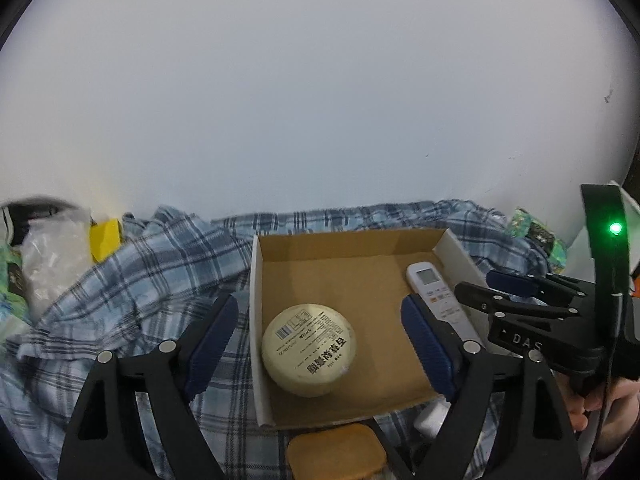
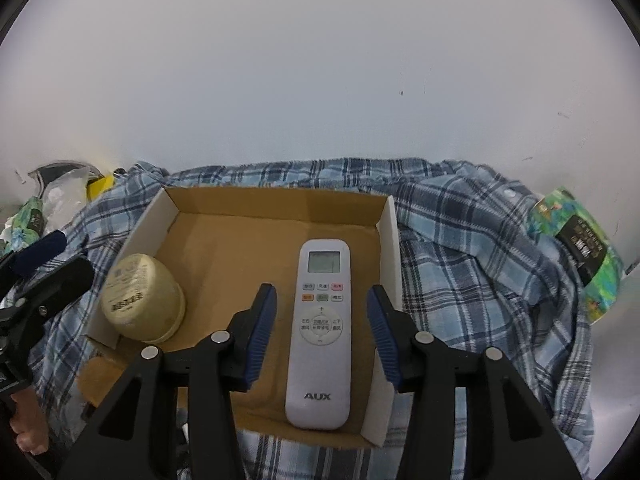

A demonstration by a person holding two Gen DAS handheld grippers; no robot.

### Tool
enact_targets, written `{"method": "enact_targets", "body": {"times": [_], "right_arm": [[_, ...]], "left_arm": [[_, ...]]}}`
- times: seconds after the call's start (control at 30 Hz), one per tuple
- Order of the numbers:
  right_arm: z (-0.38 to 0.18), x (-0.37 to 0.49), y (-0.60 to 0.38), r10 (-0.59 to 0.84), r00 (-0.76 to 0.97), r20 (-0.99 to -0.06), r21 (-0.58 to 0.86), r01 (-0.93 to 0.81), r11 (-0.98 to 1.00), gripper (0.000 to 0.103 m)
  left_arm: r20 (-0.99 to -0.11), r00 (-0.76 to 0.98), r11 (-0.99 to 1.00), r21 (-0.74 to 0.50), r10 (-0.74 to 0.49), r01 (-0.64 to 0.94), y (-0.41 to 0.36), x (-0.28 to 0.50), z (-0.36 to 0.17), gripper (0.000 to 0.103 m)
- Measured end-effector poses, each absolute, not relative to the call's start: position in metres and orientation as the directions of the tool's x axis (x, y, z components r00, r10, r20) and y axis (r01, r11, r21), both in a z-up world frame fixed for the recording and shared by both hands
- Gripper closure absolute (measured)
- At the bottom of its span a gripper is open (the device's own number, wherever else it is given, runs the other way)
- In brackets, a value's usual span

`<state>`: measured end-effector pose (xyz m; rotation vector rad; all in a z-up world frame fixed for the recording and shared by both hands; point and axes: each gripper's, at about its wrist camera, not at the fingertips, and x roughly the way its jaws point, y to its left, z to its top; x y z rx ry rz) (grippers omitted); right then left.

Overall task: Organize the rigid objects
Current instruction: 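Lift both grippers up out of the box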

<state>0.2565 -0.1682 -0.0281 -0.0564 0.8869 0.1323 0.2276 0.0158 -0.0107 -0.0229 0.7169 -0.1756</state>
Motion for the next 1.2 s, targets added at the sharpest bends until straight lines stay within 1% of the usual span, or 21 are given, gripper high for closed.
{"method": "enact_targets", "body": {"times": [0.1, 0.2, 0.5, 0.6, 0.7, 0.83, 1.0, 1.2], "right_arm": [[-0.014, 0.246, -0.165, 0.103, 0.635, -0.765, 0.006, -0.152, 0.988, 0.057], [0.001, 0.228, -0.163, 0.115, 0.655, -0.747, 0.0, -0.173, 0.985, 0.057], [0.044, 0.162, -0.156, 0.142, 0.714, -0.686, -0.012, -0.206, 0.978, 0.056], [0.055, 0.139, -0.156, 0.151, 0.73, -0.667, -0.018, -0.219, 0.976, 0.056], [0.061, 0.116, -0.156, 0.162, 0.744, -0.648, -0.019, -0.229, 0.973, 0.052], [0.06, 0.089, -0.156, 0.167, 0.756, -0.633, -0.027, -0.237, 0.971, 0.052], [0.047, 0.065, -0.158, 0.186, 0.748, -0.638, -0.004, -0.244, 0.97, 0.052], [0.021, 0.061, -0.162, 0.175, 0.728, -0.663, -0.008, -0.24, 0.971, 0.052]], "left_arm": [[-0.627, 0.767, 0.989, -0.032, -0.135, 0.147, 0.019, 0.21, 0.008, 0.017], [-0.599, 0.791, 0.99, -0.028, -0.128, 0.139, 0.025, 0.19, 0.023, 0.017], [-0.544, 0.823, 0.985, -0.047, -0.165, 0.167, 0.032, 0.106, 0.053, 0.017], [-0.547, 0.819, 0.984, -0.073, -0.174, 0.16, 0.034, 0.084, 0.055, 0.017], [-0.549, 0.813, 0.981, -0.11, -0.195, 0.162, 0.035, 0.064, 0.055, 0.017], [-0.533, 0.828, 0.984, -0.076, -0.175, 0.159, 0.031, 0.042, 0.052, 0.017], [-0.557, 0.807, 0.981, -0.107, -0.195, 0.163, 0.037, 0.032, 0.035, 0.017], [-0.592, 0.787, 0.985, -0.089, -0.173, 0.149, 0.04, 0.035, 0.006, 0.017]]}}
